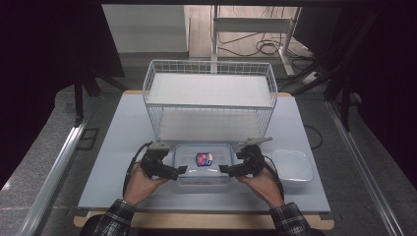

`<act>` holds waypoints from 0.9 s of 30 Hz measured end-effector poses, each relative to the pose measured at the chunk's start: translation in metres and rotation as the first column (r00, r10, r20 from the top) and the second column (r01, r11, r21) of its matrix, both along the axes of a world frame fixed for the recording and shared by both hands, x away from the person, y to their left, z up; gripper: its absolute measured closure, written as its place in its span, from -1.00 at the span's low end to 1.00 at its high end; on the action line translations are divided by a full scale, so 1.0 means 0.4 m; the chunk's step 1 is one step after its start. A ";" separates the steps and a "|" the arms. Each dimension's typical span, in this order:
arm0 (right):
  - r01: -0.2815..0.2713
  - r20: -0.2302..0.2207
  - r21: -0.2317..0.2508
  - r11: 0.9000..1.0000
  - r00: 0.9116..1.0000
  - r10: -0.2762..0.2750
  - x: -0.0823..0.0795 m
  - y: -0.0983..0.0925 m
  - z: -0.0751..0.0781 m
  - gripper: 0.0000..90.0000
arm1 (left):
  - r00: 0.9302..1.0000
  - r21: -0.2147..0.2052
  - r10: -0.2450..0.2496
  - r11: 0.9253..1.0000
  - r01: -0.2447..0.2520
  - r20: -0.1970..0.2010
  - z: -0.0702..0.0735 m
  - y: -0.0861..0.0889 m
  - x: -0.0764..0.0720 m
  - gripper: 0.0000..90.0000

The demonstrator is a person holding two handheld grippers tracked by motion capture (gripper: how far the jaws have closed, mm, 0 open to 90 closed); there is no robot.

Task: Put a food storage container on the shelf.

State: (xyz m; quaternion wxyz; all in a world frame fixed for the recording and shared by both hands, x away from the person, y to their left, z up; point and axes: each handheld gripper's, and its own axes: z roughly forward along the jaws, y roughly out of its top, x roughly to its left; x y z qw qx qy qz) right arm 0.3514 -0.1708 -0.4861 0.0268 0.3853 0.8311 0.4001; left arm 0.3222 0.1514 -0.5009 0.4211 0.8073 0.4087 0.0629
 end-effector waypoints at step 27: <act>0.028 -0.242 0.204 0.979 0.970 0.023 -0.035 -0.085 0.015 0.10 | 0.990 -0.275 -0.080 0.960 0.046 -0.114 -0.011 0.081 -0.059 0.09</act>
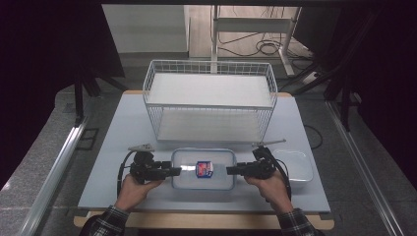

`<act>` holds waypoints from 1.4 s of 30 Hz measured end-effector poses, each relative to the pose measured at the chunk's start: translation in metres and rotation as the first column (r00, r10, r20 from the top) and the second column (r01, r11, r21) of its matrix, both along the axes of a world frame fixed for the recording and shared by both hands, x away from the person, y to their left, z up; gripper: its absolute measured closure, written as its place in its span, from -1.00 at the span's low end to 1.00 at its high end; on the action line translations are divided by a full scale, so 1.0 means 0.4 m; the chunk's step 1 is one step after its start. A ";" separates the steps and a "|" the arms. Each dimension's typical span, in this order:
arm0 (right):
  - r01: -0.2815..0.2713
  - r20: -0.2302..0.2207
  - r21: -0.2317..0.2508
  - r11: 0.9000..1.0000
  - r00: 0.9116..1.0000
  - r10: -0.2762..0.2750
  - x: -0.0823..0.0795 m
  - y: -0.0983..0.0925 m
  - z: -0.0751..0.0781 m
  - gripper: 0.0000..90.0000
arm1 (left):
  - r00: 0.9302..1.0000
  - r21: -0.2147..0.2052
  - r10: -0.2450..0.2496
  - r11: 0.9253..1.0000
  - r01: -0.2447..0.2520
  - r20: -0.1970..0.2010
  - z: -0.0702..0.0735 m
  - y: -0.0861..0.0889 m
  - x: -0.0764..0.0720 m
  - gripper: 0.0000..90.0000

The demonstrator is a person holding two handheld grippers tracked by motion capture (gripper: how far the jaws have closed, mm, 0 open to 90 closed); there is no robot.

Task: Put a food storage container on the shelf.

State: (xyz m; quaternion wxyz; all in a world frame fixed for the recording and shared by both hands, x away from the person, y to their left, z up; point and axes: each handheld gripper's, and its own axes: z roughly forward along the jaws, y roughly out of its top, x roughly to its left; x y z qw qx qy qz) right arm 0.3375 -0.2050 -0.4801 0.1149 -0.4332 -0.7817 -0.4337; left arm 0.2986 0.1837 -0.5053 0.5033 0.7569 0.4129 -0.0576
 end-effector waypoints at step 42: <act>0.069 0.236 0.049 0.996 0.969 -0.079 -0.015 0.021 0.172 0.06 | 0.982 -0.035 0.117 0.993 -0.113 0.150 0.208 0.004 0.015 0.15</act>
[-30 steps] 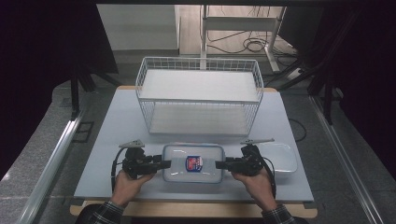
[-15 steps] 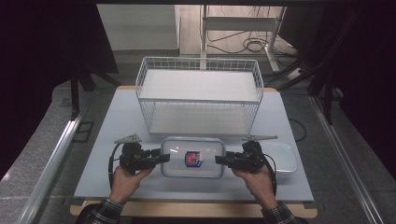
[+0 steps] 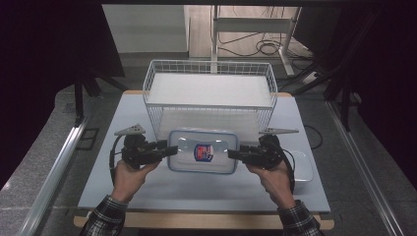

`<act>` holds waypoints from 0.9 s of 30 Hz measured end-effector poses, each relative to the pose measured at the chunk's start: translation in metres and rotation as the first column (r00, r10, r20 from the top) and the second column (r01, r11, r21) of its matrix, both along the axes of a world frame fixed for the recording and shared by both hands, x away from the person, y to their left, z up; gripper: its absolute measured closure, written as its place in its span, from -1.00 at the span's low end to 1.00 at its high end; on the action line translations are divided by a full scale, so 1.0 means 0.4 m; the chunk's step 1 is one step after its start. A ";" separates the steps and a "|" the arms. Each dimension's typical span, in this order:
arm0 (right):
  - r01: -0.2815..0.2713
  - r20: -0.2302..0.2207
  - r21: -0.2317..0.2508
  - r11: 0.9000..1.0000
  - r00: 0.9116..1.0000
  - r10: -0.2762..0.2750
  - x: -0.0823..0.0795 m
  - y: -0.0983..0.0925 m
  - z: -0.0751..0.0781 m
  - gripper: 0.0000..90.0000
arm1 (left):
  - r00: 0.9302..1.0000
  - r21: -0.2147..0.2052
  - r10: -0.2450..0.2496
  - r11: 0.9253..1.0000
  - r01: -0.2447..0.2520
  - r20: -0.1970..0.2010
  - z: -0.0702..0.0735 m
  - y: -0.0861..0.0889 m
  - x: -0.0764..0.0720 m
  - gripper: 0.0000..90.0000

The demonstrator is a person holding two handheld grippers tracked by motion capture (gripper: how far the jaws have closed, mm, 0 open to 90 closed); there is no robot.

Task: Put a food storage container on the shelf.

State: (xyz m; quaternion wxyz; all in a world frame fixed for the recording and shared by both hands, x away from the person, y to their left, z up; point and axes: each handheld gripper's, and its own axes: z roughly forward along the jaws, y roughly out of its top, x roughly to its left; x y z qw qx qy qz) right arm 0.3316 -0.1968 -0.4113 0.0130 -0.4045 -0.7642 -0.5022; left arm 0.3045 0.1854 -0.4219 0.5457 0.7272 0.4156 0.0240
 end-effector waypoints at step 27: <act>0.017 0.110 0.017 1.000 0.994 -0.019 0.112 0.016 0.215 0.07 | 0.996 -0.086 0.044 0.996 -0.037 0.077 0.204 0.020 0.128 0.16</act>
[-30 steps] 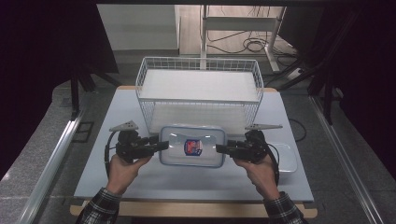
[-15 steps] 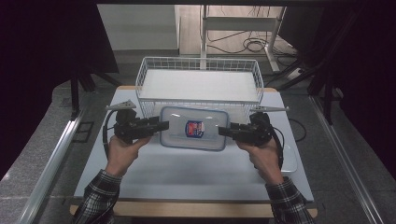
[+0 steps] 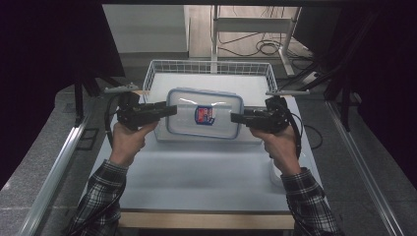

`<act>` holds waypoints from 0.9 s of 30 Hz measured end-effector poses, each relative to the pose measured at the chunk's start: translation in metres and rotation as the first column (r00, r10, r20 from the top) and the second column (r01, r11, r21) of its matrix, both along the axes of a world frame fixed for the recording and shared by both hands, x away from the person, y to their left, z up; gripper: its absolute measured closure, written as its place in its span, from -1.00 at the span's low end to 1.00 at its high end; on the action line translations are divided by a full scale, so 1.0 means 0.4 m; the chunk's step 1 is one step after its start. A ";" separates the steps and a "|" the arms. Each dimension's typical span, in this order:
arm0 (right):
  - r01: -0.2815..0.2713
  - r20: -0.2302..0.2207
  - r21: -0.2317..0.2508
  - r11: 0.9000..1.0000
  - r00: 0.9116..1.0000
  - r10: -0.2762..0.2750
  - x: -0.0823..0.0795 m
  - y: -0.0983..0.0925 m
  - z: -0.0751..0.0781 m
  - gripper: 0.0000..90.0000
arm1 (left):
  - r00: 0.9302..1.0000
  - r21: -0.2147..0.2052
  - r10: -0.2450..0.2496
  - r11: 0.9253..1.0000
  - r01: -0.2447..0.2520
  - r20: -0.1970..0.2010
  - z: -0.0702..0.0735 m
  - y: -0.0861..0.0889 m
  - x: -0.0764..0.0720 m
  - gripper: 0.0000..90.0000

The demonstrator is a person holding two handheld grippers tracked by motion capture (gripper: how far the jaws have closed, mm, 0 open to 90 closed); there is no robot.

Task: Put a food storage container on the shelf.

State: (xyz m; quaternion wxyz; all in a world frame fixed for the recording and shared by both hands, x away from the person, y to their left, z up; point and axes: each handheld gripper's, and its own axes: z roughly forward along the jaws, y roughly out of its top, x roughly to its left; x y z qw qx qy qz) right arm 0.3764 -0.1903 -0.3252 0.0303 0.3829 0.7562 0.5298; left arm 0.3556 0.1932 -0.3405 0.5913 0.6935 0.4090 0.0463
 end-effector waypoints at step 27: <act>0.048 0.022 0.037 0.998 0.999 -0.049 0.122 -0.006 0.088 0.08 | 1.000 -0.027 0.011 1.000 -0.011 -0.029 0.070 -0.006 0.129 0.15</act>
